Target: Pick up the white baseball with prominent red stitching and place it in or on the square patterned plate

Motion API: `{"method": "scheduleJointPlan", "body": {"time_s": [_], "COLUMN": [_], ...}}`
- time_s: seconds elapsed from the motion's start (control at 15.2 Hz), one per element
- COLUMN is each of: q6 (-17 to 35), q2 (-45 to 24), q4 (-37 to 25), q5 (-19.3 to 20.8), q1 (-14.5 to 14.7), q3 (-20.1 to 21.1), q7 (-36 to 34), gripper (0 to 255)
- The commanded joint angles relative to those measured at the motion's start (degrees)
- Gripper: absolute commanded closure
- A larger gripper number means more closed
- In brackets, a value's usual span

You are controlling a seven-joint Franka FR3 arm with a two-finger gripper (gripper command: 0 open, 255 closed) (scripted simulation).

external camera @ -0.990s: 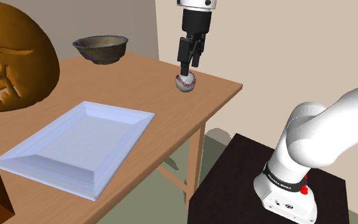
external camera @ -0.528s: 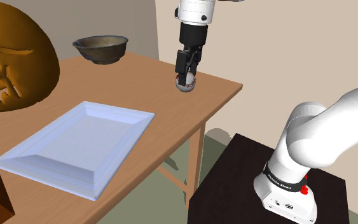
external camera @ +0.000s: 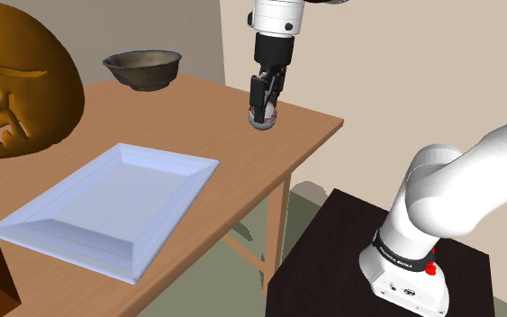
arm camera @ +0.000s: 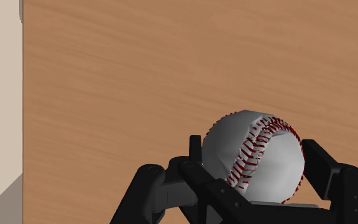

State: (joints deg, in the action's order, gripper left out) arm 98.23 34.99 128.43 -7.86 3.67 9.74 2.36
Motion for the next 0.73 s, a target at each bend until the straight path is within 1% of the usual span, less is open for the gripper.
{"method": "scheduleJointPlan", "body": {"time_s": [0.0, 0.46, 0.66], "q6": [0.0, 0.0, -2.2], "q2": [0.0, 0.0, -0.5], "q4": [0.0, 0.0, -2.6], "q5": [0.0, 0.0, 0.2], "q1": [0.0, 0.0, -0.1], "q3": [0.0, 0.0, -0.1], "q7": [0.0, 0.0, -0.1], "gripper": [255, 255, 255]}}
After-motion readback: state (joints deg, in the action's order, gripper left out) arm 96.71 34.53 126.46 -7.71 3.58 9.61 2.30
